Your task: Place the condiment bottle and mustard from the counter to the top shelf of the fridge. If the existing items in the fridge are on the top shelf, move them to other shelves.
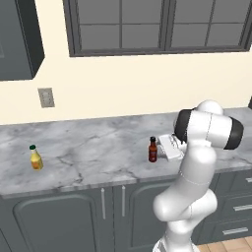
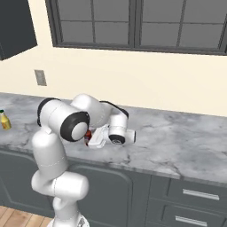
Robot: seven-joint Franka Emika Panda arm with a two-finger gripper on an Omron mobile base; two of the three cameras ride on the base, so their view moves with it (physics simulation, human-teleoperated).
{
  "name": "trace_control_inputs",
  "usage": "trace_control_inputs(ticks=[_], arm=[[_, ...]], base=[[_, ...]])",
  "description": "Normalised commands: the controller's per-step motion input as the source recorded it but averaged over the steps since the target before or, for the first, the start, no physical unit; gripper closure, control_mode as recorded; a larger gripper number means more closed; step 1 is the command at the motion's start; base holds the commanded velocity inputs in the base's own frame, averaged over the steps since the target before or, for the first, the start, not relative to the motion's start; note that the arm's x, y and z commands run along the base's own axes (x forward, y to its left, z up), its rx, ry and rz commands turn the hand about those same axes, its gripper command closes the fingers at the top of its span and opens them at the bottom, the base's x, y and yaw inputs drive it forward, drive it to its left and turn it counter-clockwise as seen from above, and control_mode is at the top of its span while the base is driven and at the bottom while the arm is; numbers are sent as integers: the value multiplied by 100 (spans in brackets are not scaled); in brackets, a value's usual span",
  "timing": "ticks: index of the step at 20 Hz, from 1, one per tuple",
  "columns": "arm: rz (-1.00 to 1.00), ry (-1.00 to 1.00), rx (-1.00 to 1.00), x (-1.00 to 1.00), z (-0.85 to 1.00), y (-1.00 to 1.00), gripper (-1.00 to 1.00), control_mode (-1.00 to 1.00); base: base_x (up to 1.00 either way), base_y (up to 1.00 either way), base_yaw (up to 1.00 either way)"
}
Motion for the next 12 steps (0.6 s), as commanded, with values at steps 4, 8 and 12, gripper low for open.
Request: trace_control_inputs(ticks=[4, 8, 12], arm=[[-4, 0, 2, 25, -1, 0, -100, -100], [-1, 0, 0, 18, -1, 2, -100, -100], [0, 0, 0, -1, -17, 16, -100, -100]], base=[[0, 0, 0], [0, 0, 0], [0, 0, 0]])
